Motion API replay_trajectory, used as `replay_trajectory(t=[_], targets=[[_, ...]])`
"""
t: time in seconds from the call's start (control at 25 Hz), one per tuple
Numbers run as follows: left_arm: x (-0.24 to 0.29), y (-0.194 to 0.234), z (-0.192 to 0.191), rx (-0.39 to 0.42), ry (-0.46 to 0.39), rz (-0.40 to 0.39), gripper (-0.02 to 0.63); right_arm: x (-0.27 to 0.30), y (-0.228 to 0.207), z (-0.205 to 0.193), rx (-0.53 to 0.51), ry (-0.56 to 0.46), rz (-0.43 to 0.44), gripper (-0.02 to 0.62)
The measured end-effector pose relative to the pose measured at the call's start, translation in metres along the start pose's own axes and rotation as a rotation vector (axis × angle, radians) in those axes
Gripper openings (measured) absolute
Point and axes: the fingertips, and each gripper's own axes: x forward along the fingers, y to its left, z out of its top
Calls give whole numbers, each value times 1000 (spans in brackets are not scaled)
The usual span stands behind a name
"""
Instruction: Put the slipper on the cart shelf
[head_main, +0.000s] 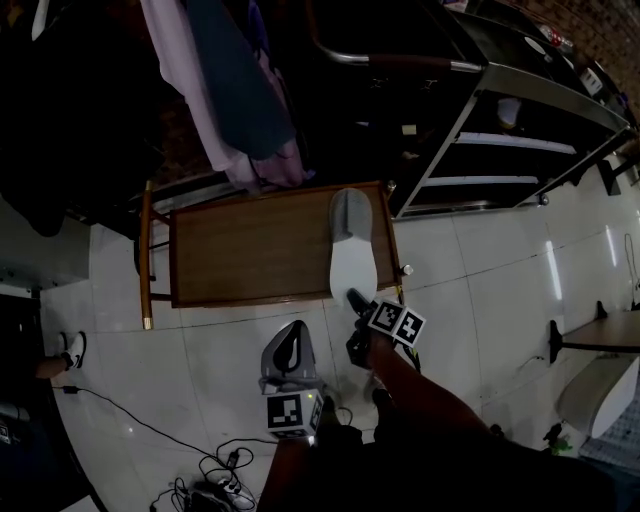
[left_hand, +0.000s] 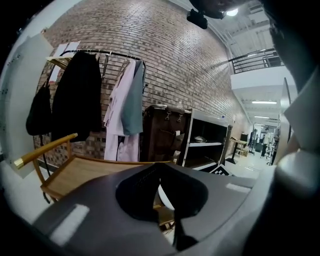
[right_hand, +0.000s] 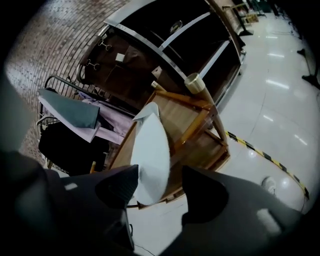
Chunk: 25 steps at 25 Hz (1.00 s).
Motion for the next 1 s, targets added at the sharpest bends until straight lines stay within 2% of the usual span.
replay_trajectory(t=[0.16, 0.28, 0.52, 0.76, 1.0], targets=[[-1, 4, -1, 9, 6, 8, 15, 4, -2, 3, 1, 0, 5, 256], [-3, 6, -4, 10, 13, 13, 15, 2, 4, 5, -18, -13, 23, 175], [-4, 2, -9, 13, 13, 2, 15, -8, 13, 9, -97, -36, 31, 86], [-11, -1, 1, 12, 2, 4, 15, -27, 18, 4, -227, -51, 27, 61], [-19, -9, 2, 45, -28, -10, 15, -60, 41, 4, -481, -119, 40, 60]])
